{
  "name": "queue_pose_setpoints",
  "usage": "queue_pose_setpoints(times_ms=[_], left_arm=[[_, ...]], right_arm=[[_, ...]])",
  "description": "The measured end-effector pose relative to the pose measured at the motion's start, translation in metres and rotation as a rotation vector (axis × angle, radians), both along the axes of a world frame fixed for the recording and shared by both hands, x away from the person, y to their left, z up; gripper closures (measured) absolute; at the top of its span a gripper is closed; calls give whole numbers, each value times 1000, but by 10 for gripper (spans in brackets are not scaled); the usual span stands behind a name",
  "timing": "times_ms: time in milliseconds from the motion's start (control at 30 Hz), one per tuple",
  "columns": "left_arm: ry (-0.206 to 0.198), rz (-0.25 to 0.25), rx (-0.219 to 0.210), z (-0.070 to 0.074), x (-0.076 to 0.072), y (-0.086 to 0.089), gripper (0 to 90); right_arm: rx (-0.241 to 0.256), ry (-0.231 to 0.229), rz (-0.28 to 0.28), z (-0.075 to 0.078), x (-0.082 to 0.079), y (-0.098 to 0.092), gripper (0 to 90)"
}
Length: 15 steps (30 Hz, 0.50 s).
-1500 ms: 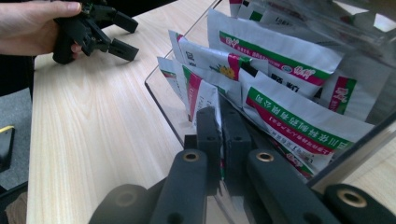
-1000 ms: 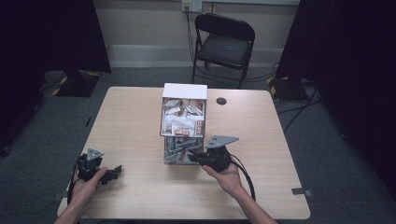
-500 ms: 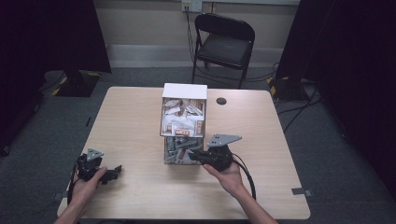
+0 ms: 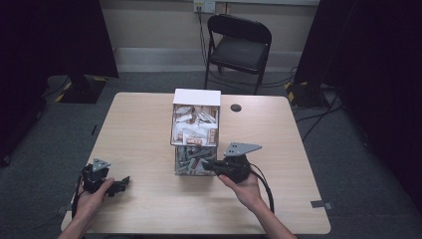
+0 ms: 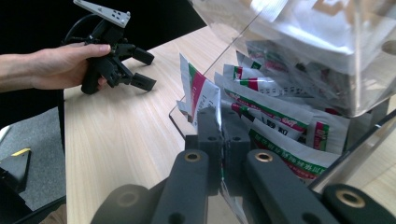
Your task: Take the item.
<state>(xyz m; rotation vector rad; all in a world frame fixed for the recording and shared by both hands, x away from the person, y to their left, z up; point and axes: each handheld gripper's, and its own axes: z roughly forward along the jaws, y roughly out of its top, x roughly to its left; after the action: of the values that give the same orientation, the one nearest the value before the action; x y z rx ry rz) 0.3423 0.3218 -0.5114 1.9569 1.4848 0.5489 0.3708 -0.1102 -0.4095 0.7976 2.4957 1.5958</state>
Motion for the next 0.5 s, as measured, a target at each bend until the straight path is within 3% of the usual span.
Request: queue_pose_setpoints(times_ms=[500], left_arm=[[0,0,0,0,0,0,0]], right_arm=[[35,-20,-13,14,-5,-14,889]])
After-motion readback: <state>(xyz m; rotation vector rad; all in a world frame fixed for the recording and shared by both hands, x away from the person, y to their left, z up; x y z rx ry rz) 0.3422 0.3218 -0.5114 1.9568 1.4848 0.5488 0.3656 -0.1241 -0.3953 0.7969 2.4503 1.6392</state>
